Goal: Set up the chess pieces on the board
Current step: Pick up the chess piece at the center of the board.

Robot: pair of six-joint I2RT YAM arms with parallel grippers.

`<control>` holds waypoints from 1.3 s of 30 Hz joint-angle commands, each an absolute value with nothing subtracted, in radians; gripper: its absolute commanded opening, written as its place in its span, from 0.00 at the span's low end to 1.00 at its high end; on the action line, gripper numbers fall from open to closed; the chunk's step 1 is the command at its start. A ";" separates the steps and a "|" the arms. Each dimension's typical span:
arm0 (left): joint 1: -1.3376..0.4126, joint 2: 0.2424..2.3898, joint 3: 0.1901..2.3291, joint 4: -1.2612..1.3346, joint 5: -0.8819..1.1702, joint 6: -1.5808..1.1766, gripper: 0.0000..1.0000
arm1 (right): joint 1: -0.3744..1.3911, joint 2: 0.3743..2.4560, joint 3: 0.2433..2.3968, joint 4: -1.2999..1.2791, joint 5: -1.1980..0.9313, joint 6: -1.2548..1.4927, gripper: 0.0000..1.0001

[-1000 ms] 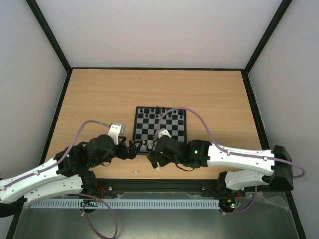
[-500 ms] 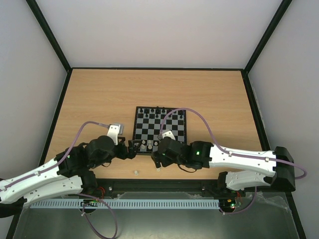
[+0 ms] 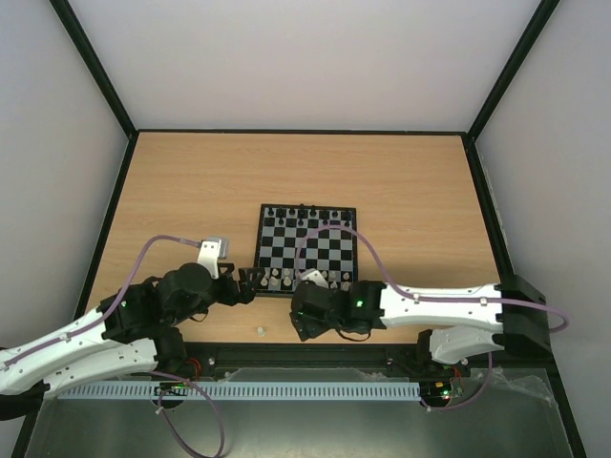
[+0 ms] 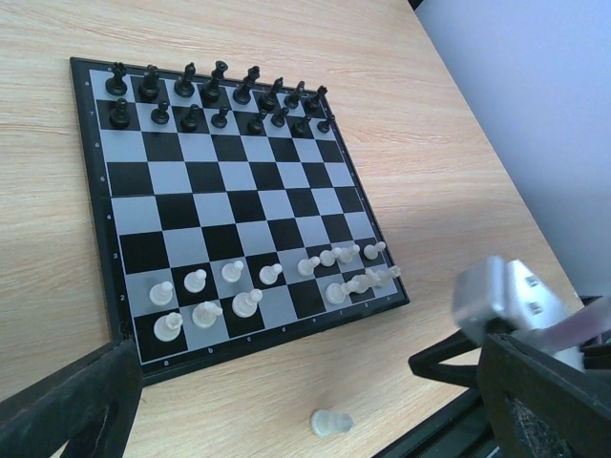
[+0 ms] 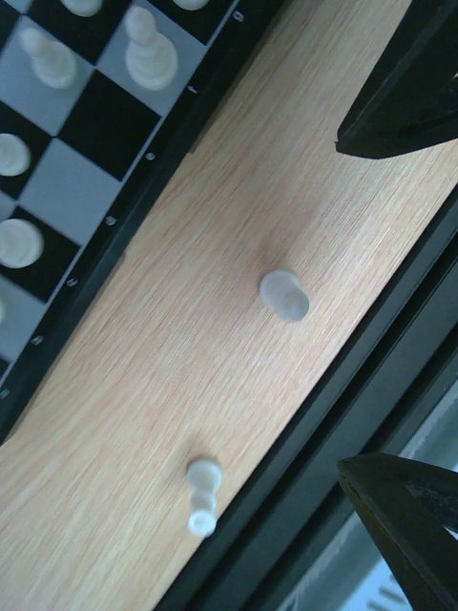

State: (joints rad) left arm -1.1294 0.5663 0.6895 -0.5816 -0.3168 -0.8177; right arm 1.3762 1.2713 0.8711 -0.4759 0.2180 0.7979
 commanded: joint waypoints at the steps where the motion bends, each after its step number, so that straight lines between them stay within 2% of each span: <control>1: -1.132 0.549 0.676 -0.599 -0.333 -0.828 0.99 | 1.395 1.345 0.890 -0.551 0.231 0.819 0.83; 12: -1.132 0.551 0.672 -0.586 -0.319 -0.818 0.99 | 1.408 1.507 0.957 -0.565 0.238 0.813 0.67; 21: -1.132 0.551 0.671 -0.584 -0.314 -0.813 0.99 | 1.407 1.569 0.967 -0.547 0.230 0.809 0.44; 35: -1.132 0.542 0.668 -0.580 -0.307 -0.810 0.99 | 1.364 1.607 0.976 -0.515 0.186 0.769 0.29; 39: -1.132 0.543 0.669 -0.579 -0.307 -0.809 0.99 | 1.348 1.608 0.972 -0.500 0.175 0.755 0.28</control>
State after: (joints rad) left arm -1.1294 0.5507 0.6815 -0.5842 -0.3103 -0.8196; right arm 1.3643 1.6051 0.9588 -0.4900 0.1867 0.7776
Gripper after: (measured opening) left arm 0.988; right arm 0.283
